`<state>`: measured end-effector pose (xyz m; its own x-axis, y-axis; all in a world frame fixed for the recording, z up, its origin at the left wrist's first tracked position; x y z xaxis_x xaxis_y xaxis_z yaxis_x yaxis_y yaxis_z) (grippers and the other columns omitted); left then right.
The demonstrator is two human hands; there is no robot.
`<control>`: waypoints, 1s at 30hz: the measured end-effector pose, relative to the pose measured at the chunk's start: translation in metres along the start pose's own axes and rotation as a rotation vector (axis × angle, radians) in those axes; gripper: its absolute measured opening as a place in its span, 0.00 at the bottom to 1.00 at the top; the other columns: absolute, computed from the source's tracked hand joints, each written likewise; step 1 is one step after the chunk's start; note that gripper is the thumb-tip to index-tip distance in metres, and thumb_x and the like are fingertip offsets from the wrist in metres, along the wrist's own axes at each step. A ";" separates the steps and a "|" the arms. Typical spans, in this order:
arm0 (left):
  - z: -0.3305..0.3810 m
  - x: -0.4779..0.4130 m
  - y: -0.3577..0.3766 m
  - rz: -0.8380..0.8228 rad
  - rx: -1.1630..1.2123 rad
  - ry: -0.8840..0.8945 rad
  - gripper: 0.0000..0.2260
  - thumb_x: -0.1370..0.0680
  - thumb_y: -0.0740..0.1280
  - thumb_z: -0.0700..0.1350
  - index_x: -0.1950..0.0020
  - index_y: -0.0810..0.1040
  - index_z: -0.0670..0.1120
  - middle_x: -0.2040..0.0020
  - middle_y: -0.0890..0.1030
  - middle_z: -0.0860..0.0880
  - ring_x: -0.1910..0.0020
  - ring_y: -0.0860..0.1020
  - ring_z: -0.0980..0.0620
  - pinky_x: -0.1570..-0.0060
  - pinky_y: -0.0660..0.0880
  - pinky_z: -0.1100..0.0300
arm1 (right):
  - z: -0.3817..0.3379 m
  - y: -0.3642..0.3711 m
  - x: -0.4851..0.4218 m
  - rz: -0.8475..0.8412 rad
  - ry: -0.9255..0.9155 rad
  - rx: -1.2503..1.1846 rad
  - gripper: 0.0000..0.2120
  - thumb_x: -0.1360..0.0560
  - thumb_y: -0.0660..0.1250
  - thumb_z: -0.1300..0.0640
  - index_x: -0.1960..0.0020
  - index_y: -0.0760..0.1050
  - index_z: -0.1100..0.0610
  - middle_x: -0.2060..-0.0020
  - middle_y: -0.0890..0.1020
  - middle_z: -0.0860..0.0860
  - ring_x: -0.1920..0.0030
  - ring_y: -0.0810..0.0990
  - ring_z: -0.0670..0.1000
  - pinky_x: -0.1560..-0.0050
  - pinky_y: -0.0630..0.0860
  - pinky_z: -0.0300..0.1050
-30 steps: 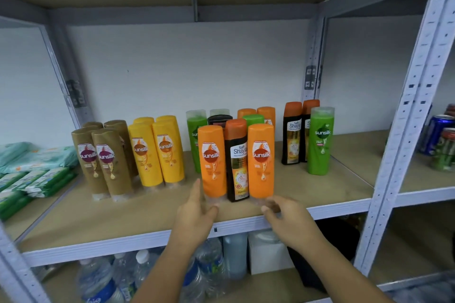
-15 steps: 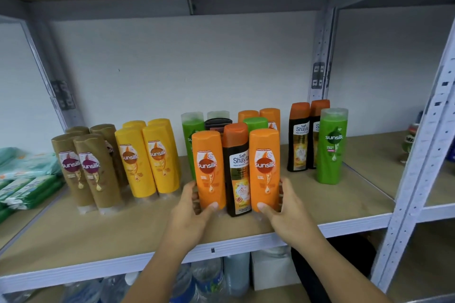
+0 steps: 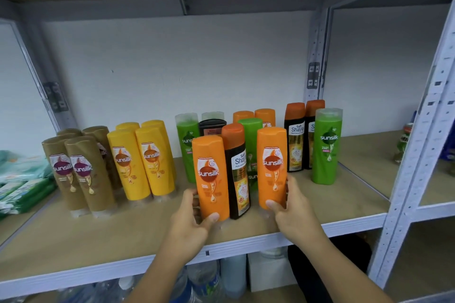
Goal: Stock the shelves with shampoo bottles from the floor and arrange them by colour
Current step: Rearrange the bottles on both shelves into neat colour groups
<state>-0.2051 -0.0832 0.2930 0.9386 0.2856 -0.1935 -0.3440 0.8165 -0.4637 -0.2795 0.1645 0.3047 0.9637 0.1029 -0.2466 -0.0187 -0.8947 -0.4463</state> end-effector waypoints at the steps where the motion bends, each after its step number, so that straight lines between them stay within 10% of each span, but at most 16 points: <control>1: 0.000 0.001 0.002 -0.005 0.005 -0.004 0.22 0.24 0.75 0.48 0.37 0.67 0.59 0.40 0.79 0.60 0.41 0.79 0.55 0.38 0.78 0.48 | 0.002 -0.001 -0.001 0.005 0.008 0.002 0.29 0.24 0.72 0.60 0.29 0.63 0.46 0.40 0.77 0.45 0.40 0.76 0.49 0.42 0.73 0.48; 23: 0.045 0.018 0.060 0.117 -0.101 0.127 0.24 0.32 0.78 0.62 0.45 0.68 0.59 0.55 0.80 0.61 0.56 0.80 0.64 0.55 0.80 0.63 | 0.018 -0.013 -0.021 0.121 0.034 0.027 0.33 0.23 0.71 0.55 0.23 0.60 0.52 0.32 0.77 0.51 0.32 0.76 0.54 0.32 0.73 0.57; 30: 0.048 0.018 0.069 0.182 -0.168 0.169 0.23 0.31 0.76 0.64 0.46 0.72 0.54 0.58 0.79 0.57 0.58 0.79 0.59 0.57 0.80 0.56 | 0.004 -0.021 0.012 0.222 0.020 0.082 0.17 0.23 0.67 0.59 0.35 0.71 0.52 0.40 0.77 0.50 0.39 0.76 0.52 0.38 0.75 0.52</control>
<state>-0.2111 0.0022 0.2992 0.8484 0.3202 -0.4215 -0.5188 0.6613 -0.5417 -0.2684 0.1858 0.3076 0.9386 -0.1017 -0.3296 -0.2513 -0.8562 -0.4515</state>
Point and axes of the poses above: each hand's wrist, its own x-axis away from the middle knuckle, its own y-axis out of the palm, z = x × y, the point moved 7 cm from there along -x, towards the middle knuckle
